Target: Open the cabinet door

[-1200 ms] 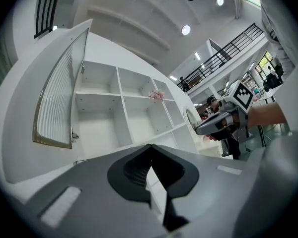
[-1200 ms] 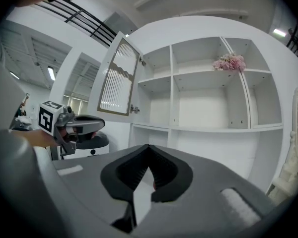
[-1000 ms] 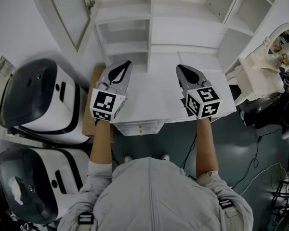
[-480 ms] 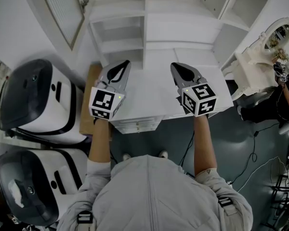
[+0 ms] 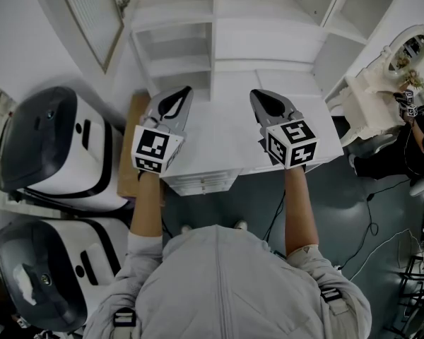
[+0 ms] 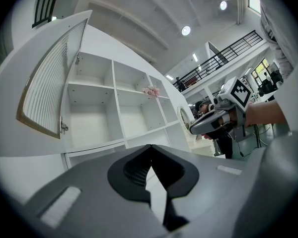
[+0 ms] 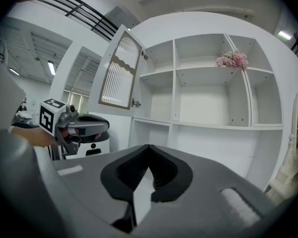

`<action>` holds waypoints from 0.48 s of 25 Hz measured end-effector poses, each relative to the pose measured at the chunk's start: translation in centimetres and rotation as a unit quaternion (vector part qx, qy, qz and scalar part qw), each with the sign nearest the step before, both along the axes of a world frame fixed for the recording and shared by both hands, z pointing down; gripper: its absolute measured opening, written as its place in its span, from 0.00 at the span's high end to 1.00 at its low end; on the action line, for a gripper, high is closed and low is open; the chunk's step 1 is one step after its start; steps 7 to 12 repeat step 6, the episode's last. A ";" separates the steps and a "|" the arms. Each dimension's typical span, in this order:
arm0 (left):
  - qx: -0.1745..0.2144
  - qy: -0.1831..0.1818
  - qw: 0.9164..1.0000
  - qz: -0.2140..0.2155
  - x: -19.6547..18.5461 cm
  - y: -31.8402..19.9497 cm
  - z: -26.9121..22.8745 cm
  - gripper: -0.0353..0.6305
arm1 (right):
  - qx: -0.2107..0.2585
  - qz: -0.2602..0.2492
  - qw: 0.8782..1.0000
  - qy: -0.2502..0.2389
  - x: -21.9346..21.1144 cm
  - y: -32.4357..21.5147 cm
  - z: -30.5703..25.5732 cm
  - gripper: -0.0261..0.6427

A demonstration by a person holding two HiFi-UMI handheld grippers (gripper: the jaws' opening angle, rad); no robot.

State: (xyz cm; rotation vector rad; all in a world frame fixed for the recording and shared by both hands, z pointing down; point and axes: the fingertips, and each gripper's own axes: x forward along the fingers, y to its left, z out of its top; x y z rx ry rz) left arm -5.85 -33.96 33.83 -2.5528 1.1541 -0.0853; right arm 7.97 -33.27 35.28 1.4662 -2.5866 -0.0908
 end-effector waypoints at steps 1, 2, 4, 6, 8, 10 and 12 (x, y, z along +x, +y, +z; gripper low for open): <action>-0.001 -0.001 1.000 -0.002 -0.1 -0.1 0.1 0.92 | 0.000 0.000 1.000 0.002 0.0 0.0 0.0 0.96; -0.003 -0.002 1.000 -0.003 -0.2 -0.2 0.3 0.92 | 0.001 0.000 1.000 0.003 0.0 -0.1 0.0 0.96; -0.006 -0.004 1.000 -0.004 -0.3 -0.3 0.4 0.92 | 0.002 -0.001 1.000 0.003 -0.1 -0.1 -0.1 0.96; -0.006 -0.005 1.000 -0.004 -0.4 -0.3 0.5 0.92 | 0.003 -0.002 1.000 0.003 -0.2 -0.2 -0.3 0.96; -0.006 -0.005 1.000 -0.004 -0.4 -0.3 0.5 0.92 | 0.003 -0.002 1.000 0.003 -0.2 -0.2 -0.3 0.96; -0.006 -0.005 1.000 -0.004 -0.4 -0.3 0.5 0.92 | 0.003 -0.002 1.000 0.003 -0.2 -0.2 -0.3 0.96; -0.006 -0.005 1.000 -0.004 -0.4 -0.3 0.5 0.92 | 0.003 -0.002 1.000 0.003 -0.2 -0.2 -0.3 0.96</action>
